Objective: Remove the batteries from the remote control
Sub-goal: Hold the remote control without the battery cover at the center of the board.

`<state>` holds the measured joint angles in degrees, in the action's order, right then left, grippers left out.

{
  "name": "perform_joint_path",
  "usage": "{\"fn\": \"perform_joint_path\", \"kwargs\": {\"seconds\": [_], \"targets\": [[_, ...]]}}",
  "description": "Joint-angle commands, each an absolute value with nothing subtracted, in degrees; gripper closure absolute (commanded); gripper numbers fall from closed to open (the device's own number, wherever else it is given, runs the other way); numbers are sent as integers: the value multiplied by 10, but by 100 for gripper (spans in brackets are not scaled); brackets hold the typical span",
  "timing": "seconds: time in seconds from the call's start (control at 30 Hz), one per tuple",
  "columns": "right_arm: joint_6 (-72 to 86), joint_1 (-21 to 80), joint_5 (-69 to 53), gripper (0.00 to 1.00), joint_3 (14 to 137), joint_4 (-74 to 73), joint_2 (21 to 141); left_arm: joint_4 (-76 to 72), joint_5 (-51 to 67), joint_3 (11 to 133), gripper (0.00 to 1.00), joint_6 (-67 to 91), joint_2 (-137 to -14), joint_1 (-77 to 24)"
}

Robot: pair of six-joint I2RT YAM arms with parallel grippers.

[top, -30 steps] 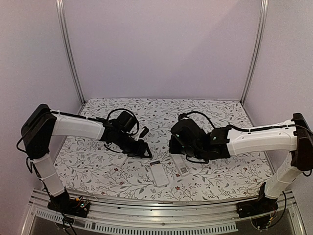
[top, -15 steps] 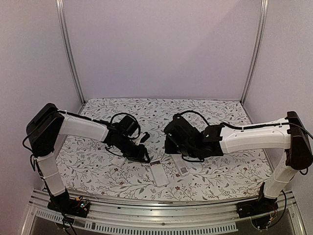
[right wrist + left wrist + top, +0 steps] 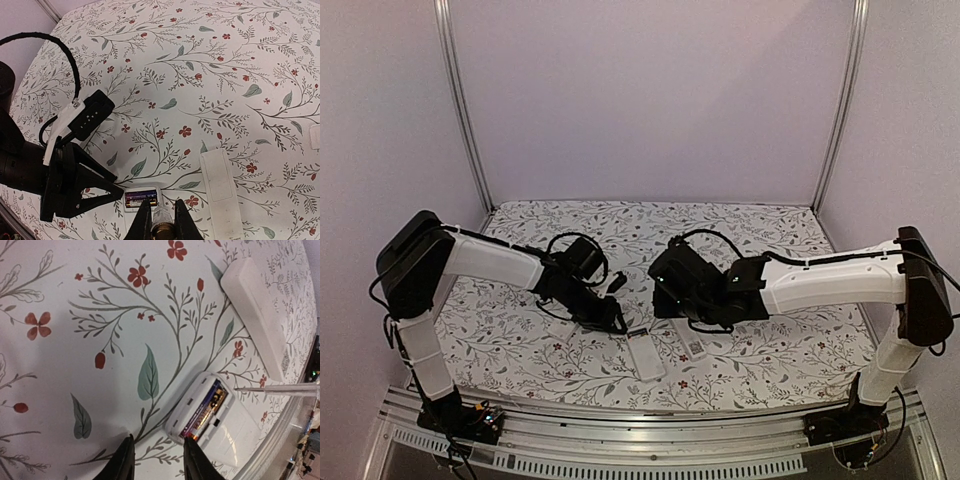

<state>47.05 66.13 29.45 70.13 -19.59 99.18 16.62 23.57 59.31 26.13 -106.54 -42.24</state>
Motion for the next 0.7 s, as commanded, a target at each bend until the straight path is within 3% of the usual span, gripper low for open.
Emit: {"fn": "perform_joint_path", "kwargs": {"seconds": [0.0,0.67], "targets": [[462,667,295,100,717,-200,1006,162,241,591,67,255,-1079,-421],[445,668,300,100,726,-188,992,158,247,592,72,257,-1085,-423]]}}
